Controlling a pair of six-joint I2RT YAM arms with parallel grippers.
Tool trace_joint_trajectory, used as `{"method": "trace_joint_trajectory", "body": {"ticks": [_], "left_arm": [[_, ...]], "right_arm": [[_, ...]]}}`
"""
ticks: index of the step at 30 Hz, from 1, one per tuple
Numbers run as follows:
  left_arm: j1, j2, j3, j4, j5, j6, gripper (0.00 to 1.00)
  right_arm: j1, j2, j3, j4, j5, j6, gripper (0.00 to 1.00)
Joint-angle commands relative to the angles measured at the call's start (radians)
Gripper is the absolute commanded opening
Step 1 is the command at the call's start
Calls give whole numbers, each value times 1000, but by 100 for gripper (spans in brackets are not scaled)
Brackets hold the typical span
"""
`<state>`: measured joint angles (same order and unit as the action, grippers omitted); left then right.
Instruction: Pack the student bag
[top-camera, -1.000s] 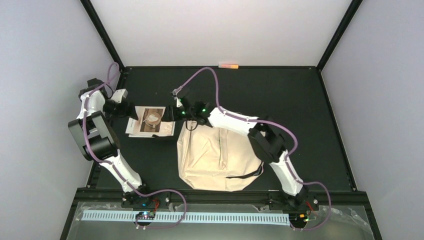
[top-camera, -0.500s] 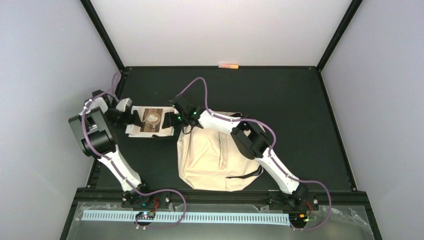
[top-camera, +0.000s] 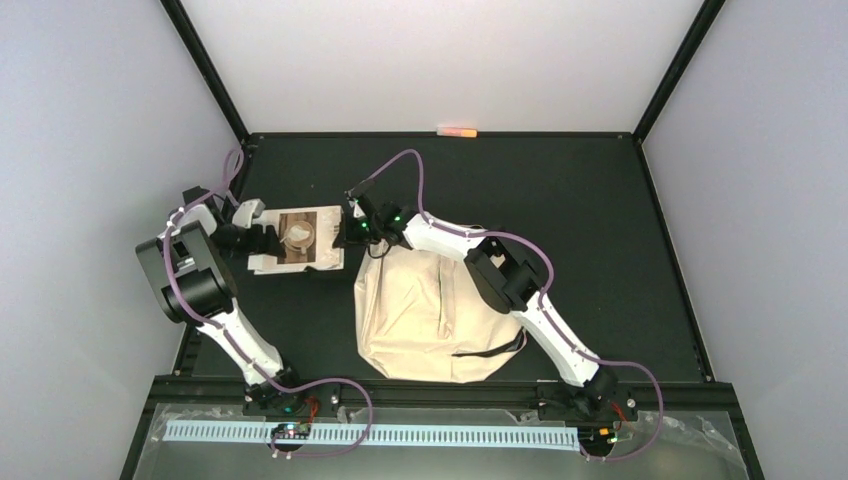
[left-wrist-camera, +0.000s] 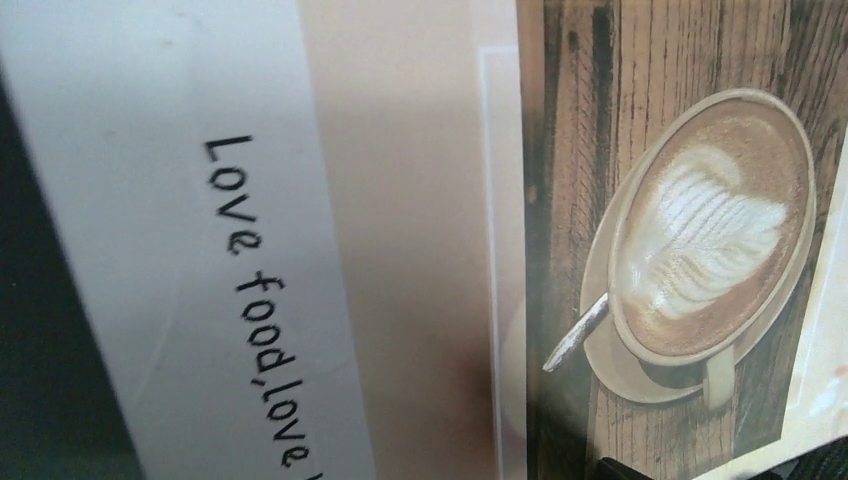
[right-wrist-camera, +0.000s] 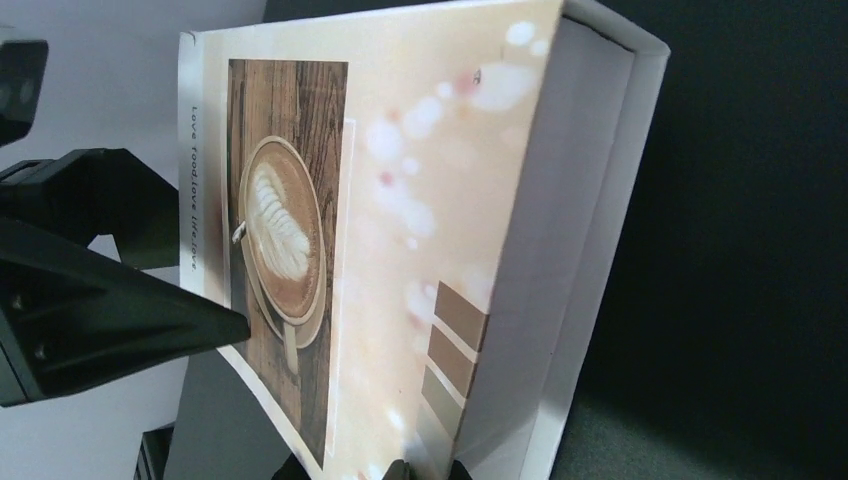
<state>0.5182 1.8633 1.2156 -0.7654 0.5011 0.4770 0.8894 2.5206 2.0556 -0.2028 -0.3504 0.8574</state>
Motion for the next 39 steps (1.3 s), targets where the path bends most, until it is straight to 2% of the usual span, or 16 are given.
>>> {"method": "trace_joint_trajectory", "body": {"ticks": [1,4,9,14,18,20,23,26,31,34,37,39], "left_arm": [[-5,-41,-17,-64,90,51,91],[20,-70,21,-94,96,63,98],[90,-156,112,-141,126,142,99],[107,-229,218,-276,305,280,99],[80,-275,255,-340,425,398,96],[44,-285,264,-390,455,495,98],[-22,-231,320,-621,465,780,99],[-65,-149,373,-783,444,938,99],[-65,-137,354,-785,467,1070,99],[-126,-137,294,-785,439,1161,99],[-192,-92,279,-778,392,1143,99],[-197,-51,302,-752,391,1095,99]], "right_arm": [[34,-44,19,158,-91,-44,1],[33,-110,-14,159,-83,-124,1],[33,-228,-129,148,-59,-265,1],[33,-309,-182,80,-65,-433,1],[34,-371,-224,28,-65,-567,1],[34,-387,-243,0,-71,-617,1],[34,-403,-265,-37,-91,-666,1],[35,-433,-313,-59,-82,-710,1],[36,-506,-430,3,-75,-753,1],[40,-522,-468,39,-75,-761,1],[40,-521,-477,42,-64,-772,1],[40,-526,-493,55,-65,-774,1]]}}
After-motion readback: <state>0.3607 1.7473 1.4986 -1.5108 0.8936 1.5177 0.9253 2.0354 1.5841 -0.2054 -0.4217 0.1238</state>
